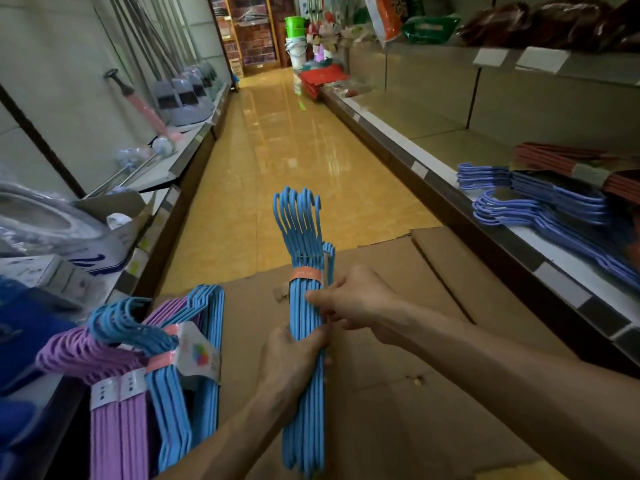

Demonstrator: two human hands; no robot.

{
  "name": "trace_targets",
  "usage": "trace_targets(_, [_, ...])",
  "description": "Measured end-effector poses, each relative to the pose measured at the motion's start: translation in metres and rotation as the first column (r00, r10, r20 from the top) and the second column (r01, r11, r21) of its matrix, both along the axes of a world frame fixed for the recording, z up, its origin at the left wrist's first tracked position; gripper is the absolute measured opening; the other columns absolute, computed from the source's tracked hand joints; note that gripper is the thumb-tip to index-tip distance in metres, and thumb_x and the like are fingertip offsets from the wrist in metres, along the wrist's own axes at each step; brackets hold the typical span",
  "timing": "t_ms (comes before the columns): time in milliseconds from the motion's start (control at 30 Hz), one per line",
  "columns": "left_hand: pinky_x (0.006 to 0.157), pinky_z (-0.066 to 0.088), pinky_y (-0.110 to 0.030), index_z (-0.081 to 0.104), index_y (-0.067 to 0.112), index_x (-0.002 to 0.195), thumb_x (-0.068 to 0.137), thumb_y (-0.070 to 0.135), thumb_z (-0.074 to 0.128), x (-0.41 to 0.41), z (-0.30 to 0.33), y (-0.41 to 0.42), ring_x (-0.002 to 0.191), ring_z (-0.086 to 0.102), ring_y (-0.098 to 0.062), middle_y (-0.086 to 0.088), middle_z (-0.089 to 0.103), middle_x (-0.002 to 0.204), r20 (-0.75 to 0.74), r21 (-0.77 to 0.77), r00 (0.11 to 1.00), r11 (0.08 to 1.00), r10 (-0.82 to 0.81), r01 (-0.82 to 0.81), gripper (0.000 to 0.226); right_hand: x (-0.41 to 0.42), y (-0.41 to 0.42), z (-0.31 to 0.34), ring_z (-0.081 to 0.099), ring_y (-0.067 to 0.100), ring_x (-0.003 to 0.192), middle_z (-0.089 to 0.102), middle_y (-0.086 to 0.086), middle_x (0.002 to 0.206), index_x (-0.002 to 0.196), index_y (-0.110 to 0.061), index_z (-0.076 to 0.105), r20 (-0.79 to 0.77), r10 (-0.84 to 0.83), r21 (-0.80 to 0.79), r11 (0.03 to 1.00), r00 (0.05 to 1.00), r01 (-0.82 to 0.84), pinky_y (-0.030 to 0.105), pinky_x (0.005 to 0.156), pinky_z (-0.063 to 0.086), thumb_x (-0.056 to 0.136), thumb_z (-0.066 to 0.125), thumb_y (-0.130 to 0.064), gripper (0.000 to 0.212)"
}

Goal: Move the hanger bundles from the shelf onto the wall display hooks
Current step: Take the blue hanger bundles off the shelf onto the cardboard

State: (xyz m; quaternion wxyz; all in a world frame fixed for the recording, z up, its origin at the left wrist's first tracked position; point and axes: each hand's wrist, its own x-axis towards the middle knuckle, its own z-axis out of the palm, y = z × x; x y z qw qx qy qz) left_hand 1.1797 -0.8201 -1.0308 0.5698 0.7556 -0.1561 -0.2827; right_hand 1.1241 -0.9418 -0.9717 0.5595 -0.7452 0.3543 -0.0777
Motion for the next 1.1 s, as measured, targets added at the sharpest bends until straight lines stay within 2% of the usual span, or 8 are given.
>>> trace_targets(100, [0.046,0.052,-0.029,0.065,0.005,0.084,0.087,0.025,0.072,0.010,-0.007,0.009,0.051,0.064,-0.024,-0.008,0.066,0.056,-0.026,-0.023,0.999,0.999,0.040,-0.041,0.021,0.015,0.007,-0.012,0.068,0.015,0.077,0.072,0.002,0.081,0.079,-0.013,0.073,-0.034,0.048,-0.058,0.997,0.998,-0.050,0.032,0.064,0.054,0.085,0.075,-0.030,0.018])
trace_targets(233, [0.049,0.054,-0.031,0.063,0.003,0.094,0.088,0.026,0.072,0.026,-0.019,0.023,0.053,0.064,-0.026,-0.010,0.067,0.060,-0.081,-0.027,0.991,0.994,0.106,-0.108,0.026,0.037,0.020,-0.030,0.067,0.006,0.076,0.072,-0.005,0.076,0.064,-0.020,0.069,-0.026,0.104,-0.085,0.991,0.994,-0.106,0.030,0.070,0.058,0.084,0.076,-0.026,0.022])
trace_targets(433, [0.045,0.053,-0.031,0.063,0.003,0.092,0.090,0.020,0.070,0.048,-0.039,0.049,0.052,0.064,-0.027,-0.012,0.066,0.060,-0.068,-0.017,0.975,0.977,0.209,-0.211,0.018,0.074,0.046,-0.057,0.068,0.010,0.081,0.070,-0.005,0.080,0.067,-0.022,0.066,0.011,0.152,-0.069,0.986,0.988,-0.151,0.034,0.077,0.060,0.081,0.080,-0.022,0.020])
trace_targets(700, [0.045,0.051,-0.026,0.071,0.019,0.098,0.091,0.020,0.068,0.066,-0.065,0.083,0.054,0.069,-0.021,-0.010,0.074,0.074,-0.033,0.017,0.944,0.945,0.327,-0.326,0.008,0.106,0.076,-0.094,0.069,0.008,0.081,0.071,-0.007,0.080,0.070,-0.026,0.066,0.023,0.245,-0.026,0.969,0.969,-0.244,0.029,0.074,0.059,0.080,0.080,-0.022,0.018])
trace_targets(767, [0.049,0.053,-0.024,0.072,0.020,0.100,0.091,0.021,0.069,0.070,-0.071,0.088,0.060,0.072,-0.021,-0.007,0.076,0.078,-0.020,0.024,0.943,0.943,0.332,-0.331,0.009,0.112,0.079,-0.103,0.069,0.006,0.078,0.072,-0.007,0.078,0.073,-0.025,0.066,0.022,0.250,-0.005,0.968,0.968,-0.250,0.028,0.072,0.059,0.080,0.080,-0.020,0.017])
trace_targets(933, [0.054,0.055,-0.022,0.071,0.021,0.103,0.091,0.025,0.071,0.079,-0.085,0.095,0.069,0.074,-0.019,0.000,0.077,0.083,-0.029,0.043,0.941,0.940,0.339,-0.337,0.013,0.125,0.079,-0.117,0.073,0.012,0.079,0.076,0.000,0.077,0.075,-0.021,0.067,0.023,0.258,0.080,0.963,0.966,-0.259,0.035,0.078,0.061,0.077,0.083,-0.013,0.018])
trace_targets(1033, [0.059,0.059,-0.026,0.070,0.022,0.106,0.090,0.030,0.072,0.080,-0.093,0.099,0.073,0.074,-0.016,0.001,0.077,0.087,-0.023,0.079,0.940,0.938,0.340,-0.337,0.018,0.128,0.079,-0.125,0.074,0.012,0.078,0.076,-0.001,0.075,0.076,-0.019,0.066,0.027,0.282,0.115,0.952,0.959,-0.284,0.035,0.080,0.061,0.076,0.084,-0.012,0.019])
trace_targets(1100, [0.069,0.061,-0.031,0.068,0.026,0.110,0.089,0.036,0.071,0.081,-0.098,0.101,0.079,0.074,-0.012,0.002,0.077,0.093,0.012,0.108,0.943,0.937,0.332,-0.331,0.023,0.130,0.080,-0.129,0.073,0.011,0.078,0.076,-0.001,0.074,0.077,-0.019,0.066,0.024,0.300,0.120,0.946,0.954,-0.301,0.033,0.080,0.061,0.077,0.084,-0.013,0.018])
